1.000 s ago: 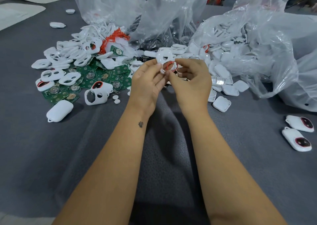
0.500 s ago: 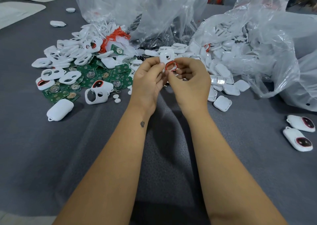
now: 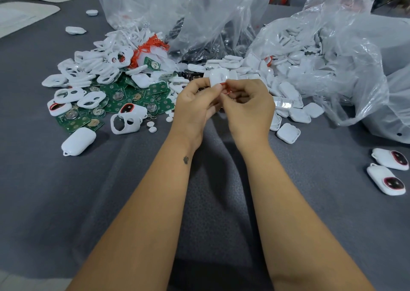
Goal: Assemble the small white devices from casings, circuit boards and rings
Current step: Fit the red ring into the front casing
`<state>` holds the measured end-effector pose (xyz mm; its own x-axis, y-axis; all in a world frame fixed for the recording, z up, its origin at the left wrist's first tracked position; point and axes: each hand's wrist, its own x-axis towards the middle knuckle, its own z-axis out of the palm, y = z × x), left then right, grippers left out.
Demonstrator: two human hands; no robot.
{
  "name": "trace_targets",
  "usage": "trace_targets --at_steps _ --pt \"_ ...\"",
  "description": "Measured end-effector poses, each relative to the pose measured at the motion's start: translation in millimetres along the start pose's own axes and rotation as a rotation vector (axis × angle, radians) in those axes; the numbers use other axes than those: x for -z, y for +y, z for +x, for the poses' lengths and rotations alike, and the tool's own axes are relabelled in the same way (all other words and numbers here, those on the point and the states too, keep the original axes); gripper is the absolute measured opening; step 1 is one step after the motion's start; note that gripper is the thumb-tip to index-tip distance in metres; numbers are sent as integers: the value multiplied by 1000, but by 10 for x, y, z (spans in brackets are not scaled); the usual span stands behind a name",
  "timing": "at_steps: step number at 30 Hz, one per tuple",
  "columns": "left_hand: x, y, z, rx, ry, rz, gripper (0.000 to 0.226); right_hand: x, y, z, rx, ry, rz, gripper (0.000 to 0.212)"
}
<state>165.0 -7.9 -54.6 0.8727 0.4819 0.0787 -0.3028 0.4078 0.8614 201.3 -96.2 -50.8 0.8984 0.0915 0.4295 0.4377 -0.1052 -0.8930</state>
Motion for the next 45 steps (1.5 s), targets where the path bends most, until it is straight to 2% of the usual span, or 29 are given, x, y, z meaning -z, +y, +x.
trace_targets --at_steps 12,21,31,35,37,40,45 --pt "-34 44 -34 17 7 -117 12 -6 -38 -33 38 -24 -10 22" --pt "3 25 -14 2 -19 -86 8 17 -8 5 -15 -47 17 22" --pt "41 18 12 49 41 -47 13 34 46 17 86 -103 -140 25" --pt "67 26 42 87 93 -67 11 48 -4 31 -156 -112 142 8" --pt "69 33 41 100 83 -75 12 68 -19 51 -228 -92 252 14" --pt "58 39 32 106 57 -80 14 87 -35 62 -319 -99 380 11" --pt "57 55 6 102 -17 -70 11 101 -38 77 -469 -231 506 14"
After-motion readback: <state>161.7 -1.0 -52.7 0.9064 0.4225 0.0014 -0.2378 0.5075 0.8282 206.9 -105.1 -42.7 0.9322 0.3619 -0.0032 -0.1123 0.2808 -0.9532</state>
